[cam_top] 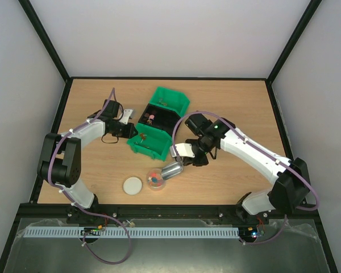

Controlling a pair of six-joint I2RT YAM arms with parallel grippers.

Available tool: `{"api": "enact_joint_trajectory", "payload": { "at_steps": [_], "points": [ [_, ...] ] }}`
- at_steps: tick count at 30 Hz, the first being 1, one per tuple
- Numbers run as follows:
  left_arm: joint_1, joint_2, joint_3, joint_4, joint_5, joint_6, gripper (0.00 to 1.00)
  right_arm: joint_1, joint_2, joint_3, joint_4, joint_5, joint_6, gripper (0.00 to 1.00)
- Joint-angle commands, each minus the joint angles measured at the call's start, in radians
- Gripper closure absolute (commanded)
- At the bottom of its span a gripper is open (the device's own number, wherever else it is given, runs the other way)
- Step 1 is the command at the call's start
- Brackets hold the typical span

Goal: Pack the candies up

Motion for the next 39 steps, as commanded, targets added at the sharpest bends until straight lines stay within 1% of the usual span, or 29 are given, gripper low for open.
{"api": "enact_joint_trajectory", "payload": {
  "at_steps": [1,4,7,10,13,15,17,23,27,33,39],
  "points": [
    [0.007,0.012,0.012,-0.024,0.004,0.000,0.98,0.009,0.000,0.051,-0.099,0.029,-0.028,0.99],
    [0.007,0.011,0.012,-0.027,0.002,0.003,0.98,-0.002,-0.010,0.065,-0.094,0.054,-0.030,0.99],
    [0.007,0.012,0.010,-0.029,0.002,0.006,0.98,-0.071,-0.001,0.114,-0.074,-0.001,-0.009,0.99],
    [0.007,0.012,0.012,-0.031,0.001,0.008,0.98,-0.117,0.051,0.197,-0.061,-0.025,0.037,0.99],
    [0.007,0.016,0.014,-0.030,0.002,0.004,0.98,-0.128,0.103,0.245,-0.004,0.012,0.070,0.99],
    [0.007,0.020,0.018,-0.031,0.002,0.001,0.98,-0.127,0.142,0.278,0.019,0.050,0.083,0.99],
    [0.007,0.022,0.021,-0.031,0.000,0.000,0.98,-0.127,0.187,0.330,0.006,0.070,0.089,0.99],
    [0.006,0.029,0.027,-0.028,-0.005,-0.011,0.98,-0.091,0.321,0.494,-0.086,0.156,0.053,0.99],
    [0.004,0.037,0.034,-0.025,-0.005,-0.019,0.98,-0.062,0.407,0.607,-0.200,0.179,0.041,0.99],
    [-0.004,0.038,0.037,-0.025,-0.015,-0.028,0.98,-0.023,0.474,0.629,-0.256,0.226,0.030,0.99],
    [-0.006,0.032,0.031,-0.022,-0.018,-0.036,0.98,-0.004,0.530,0.648,-0.252,0.294,0.056,0.99]
  ]
}}
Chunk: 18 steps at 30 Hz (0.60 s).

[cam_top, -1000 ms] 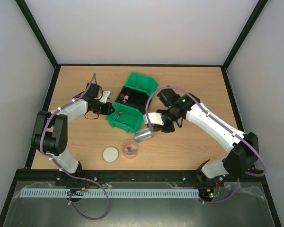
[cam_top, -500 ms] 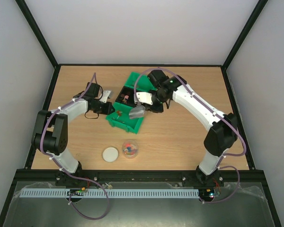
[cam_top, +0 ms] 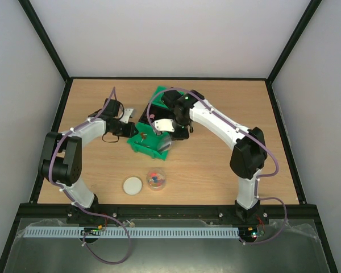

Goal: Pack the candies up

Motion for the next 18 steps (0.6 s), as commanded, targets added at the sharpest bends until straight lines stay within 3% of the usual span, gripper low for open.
{"api": "enact_joint_trajectory", "payload": {
  "at_steps": [1,11,18],
  "points": [
    [-0.005,0.014,0.008,-0.016,-0.015,-0.026,0.98,0.016,0.049,0.053,-0.073,0.074,0.021,0.99],
    [-0.008,0.023,0.010,-0.005,-0.017,-0.036,0.98,0.047,0.189,0.207,-0.167,0.129,-0.010,0.99],
    [-0.016,0.033,0.012,0.006,-0.016,-0.043,0.98,0.068,0.212,0.196,-0.209,0.148,-0.093,0.99]
  ]
}}
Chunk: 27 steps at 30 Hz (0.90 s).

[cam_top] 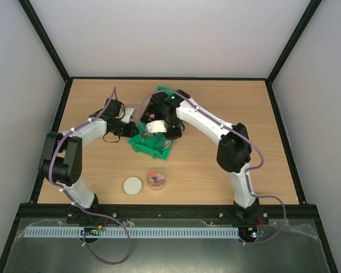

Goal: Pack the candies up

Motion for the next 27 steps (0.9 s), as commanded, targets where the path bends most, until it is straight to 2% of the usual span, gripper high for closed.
{"api": "enact_joint_trajectory", "payload": {
  "at_steps": [1,7,14,27],
  "points": [
    [-0.009,0.034,0.011,-0.002,-0.010,-0.024,0.98,0.022,0.035,0.021,-0.127,0.039,-0.057,0.99],
    [-0.022,0.028,0.006,0.006,-0.019,-0.029,0.98,0.030,0.096,0.046,-0.131,-0.051,0.034,0.99],
    [-0.028,0.025,-0.002,0.013,-0.024,-0.037,0.98,0.029,0.079,-0.075,-0.019,-0.093,0.165,0.99],
    [-0.035,0.016,-0.018,0.021,-0.022,-0.038,0.98,0.030,0.115,-0.185,0.130,-0.158,0.453,0.99]
  ]
}}
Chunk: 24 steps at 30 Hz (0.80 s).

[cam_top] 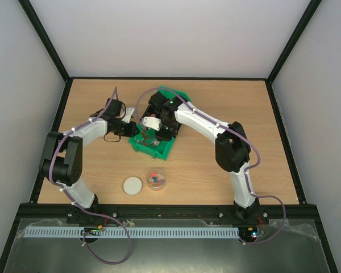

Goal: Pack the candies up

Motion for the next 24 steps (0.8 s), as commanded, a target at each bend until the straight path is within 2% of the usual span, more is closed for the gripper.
{"api": "enact_joint_trajectory", "payload": {
  "at_steps": [1,6,14,20,24],
  "points": [
    [-0.015,0.010,-0.024,0.011,-0.007,-0.033,0.98,0.026,0.095,-0.113,-0.058,-0.028,0.111,0.99],
    [-0.019,-0.003,-0.040,0.016,-0.003,-0.029,0.98,0.025,0.053,-0.273,0.115,-0.038,0.172,0.99],
    [-0.019,-0.032,-0.067,0.015,-0.004,-0.024,0.98,-0.010,-0.116,-0.644,0.569,-0.156,0.305,0.99],
    [-0.018,-0.028,-0.058,0.009,-0.003,-0.019,0.98,-0.077,-0.198,-0.792,0.879,-0.296,0.435,0.99],
    [-0.018,-0.023,-0.054,0.007,-0.003,-0.017,0.98,-0.093,-0.265,-0.900,1.072,-0.320,0.471,0.99]
  ]
}}
